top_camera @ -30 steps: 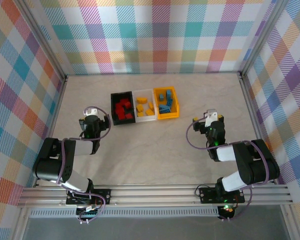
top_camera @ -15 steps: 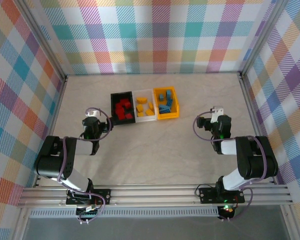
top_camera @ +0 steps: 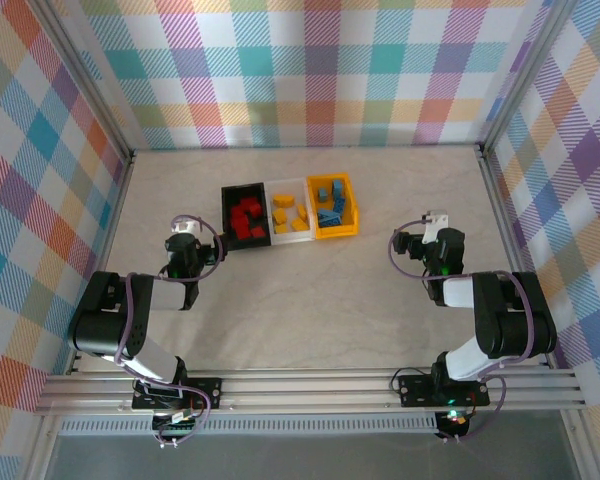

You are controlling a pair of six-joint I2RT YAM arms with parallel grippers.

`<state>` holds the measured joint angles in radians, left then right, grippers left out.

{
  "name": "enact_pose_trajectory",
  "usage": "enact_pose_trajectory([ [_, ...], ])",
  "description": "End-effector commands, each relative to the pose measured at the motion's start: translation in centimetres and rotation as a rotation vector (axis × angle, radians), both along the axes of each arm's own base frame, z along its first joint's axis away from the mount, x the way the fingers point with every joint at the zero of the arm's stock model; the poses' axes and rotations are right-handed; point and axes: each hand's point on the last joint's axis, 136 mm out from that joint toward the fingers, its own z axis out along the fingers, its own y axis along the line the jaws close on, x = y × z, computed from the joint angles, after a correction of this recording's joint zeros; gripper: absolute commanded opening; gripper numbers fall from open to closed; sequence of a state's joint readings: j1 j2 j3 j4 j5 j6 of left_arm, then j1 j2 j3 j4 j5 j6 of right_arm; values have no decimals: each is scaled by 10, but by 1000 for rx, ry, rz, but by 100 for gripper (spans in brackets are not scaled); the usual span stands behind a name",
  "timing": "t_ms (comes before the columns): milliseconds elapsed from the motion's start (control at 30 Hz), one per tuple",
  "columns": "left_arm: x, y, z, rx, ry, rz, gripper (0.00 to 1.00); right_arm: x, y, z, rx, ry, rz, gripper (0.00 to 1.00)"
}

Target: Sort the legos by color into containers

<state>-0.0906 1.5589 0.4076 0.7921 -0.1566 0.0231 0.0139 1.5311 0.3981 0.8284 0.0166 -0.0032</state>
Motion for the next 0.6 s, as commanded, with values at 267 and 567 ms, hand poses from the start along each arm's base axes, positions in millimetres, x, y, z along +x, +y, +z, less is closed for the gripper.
enact_pose_trajectory([
  [267, 5, 1, 6, -9, -24, -2, 100, 3, 1, 5, 21, -11, 8, 100],
  [567, 5, 1, 6, -8, -23, -2, 100, 4, 2, 4, 22, -6, 12, 100],
])
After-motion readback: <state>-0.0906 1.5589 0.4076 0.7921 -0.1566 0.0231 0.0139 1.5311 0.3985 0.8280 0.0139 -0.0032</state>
